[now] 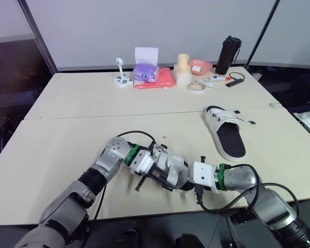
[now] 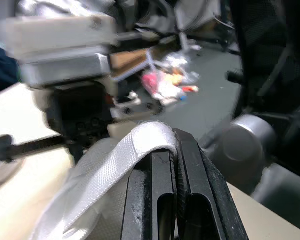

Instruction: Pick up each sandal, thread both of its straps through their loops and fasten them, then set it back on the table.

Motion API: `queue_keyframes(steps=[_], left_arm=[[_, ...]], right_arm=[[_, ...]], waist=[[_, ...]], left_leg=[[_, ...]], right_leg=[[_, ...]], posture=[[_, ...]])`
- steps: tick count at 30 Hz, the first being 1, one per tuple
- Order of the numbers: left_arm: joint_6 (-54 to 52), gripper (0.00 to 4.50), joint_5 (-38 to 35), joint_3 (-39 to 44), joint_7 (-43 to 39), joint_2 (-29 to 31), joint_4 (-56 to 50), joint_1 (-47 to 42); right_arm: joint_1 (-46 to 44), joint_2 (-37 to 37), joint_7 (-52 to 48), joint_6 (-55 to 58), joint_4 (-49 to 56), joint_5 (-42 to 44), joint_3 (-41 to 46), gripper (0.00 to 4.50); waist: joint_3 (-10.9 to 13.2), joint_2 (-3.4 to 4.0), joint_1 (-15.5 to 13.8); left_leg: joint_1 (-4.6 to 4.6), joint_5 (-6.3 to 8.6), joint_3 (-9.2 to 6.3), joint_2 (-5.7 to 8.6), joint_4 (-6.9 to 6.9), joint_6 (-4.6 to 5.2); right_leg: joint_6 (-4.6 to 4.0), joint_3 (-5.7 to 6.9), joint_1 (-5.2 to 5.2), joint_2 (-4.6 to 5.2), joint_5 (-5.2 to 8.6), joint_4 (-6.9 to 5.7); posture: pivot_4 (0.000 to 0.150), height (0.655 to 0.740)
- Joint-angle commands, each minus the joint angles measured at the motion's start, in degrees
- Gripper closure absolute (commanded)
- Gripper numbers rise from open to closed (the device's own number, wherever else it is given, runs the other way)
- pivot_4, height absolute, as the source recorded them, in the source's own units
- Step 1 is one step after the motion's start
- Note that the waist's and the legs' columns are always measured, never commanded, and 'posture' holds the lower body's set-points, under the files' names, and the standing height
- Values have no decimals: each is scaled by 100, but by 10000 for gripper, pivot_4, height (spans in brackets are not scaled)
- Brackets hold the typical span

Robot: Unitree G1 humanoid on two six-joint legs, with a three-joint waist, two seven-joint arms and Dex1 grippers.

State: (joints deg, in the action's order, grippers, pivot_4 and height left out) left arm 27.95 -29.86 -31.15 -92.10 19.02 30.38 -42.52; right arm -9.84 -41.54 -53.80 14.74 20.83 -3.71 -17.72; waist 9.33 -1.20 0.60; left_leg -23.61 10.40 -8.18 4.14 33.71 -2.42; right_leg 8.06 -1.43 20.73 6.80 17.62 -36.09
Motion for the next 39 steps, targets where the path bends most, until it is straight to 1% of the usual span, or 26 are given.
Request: queue_keyframes(steps=[1, 6, 8, 12, 16, 18, 22, 24, 28, 31, 37, 39], left_arm=[[125, 44792, 101, 186, -40, -43, 33, -129], [300, 44792, 232, 72, -40, -1, 26, -52], [663, 44792, 366, -56, -40, 71, 129, -57], [1182, 44792, 673, 311, -40, -230, 800, -248], [1247, 44792, 730, 286, -40, -230, 929, -195], [1200, 44792, 755, 220, -40, -165, 909, -153], [816, 44792, 812, -79, -40, 165, 751, -95], [497, 44792, 800, -96, -40, 254, 675, -97], [-467, 44792, 722, 11, -40, 360, 426, -93], [-891, 36701, 714, 90, -40, 422, 250, -55], [-1612, 8268, 577, 129, -40, 592, -181, 74], [-1937, 8268, 473, 347, -40, 544, -312, 110]], right_arm=[[201, -36, -161, 183, -358, -152, -374, 45000], [193, -31, -160, 176, -376, -152, -371, 45000], [191, -31, -161, 171, -381, -153, -369, 45000], [179, -34, -163, 163, -395, -159, -370, 45000], [164, -24, -157, 163, -403, -162, -373, 45000], [165, -24, -151, 158, -407, -165, -371, 45000], [155, -27, -153, 152, -427, -169, -371, 45000], [148, -26, -151, 146, -440, -174, -377, 45000], [116, -5, -146, 142, -469, -183, -398, 45000], [104, -2, -144, 127, -492, -187, -412, 45000], [87, -4, -153, 101, -525, -195, -423, 45000], [75, 2, -155, 101, -526, -196, -428, 45000]], waist=[[0, 0, 12], [0, 0, 4], [0, 0, 5], [2, -3, -4], [1, -2, 2], [1, -2, 3], [1, -2, 9], [1, -2, 9], [1, -2, 17], [0, 0, 27], [1, -1, 5], [1, -1, 2]], left_leg=[[0, 0, 1, 0, 1, 0], [0, 0, 1, 0, 0, 0], [0, 0, 2, 1, 1, 0], [1, 0, 2, 1, 2, 0], [0, 0, 3, 2, 3, 0], [0, 0, 2, 1, 3, 0], [0, 0, 2, 1, 3, 0], [0, 0, 2, 1, 3, 0], [1, 0, 1, 1, 3, 0], [2, 0, 1, -1, 3, 0], [3, 0, -1, 0, 5, 0], [3, 0, -3, -1, 5, -1]], right_leg=[[0, 0, 1, 0, 0, 0], [2, 0, 0, 0, -1, 0], [2, 0, 0, 0, -1, 0], [1, 1, -2, 0, -1, 1], [2, 1, -2, 0, 0, 0], [2, 1, -2, 0, -1, 0], [2, 1, -2, -1, -1, 0], [2, 1, -2, -1, -1, -1], [2, 1, -3, -2, -1, -1], [2, 1, -2, -4, -1, -3], [0, 1, -3, -3, 0, -2], [-1, 1, -4, -2, 0, -3]], posture=[[1500, 7344], [1500, 7344], [1500, 7344], [1500, 7344], [1500, 7344], [1500, 7344], [1500, 7344], [1500, 7344], [1500, 7344], [1500, 7344], [1500, 7344], [1500, 7344]])
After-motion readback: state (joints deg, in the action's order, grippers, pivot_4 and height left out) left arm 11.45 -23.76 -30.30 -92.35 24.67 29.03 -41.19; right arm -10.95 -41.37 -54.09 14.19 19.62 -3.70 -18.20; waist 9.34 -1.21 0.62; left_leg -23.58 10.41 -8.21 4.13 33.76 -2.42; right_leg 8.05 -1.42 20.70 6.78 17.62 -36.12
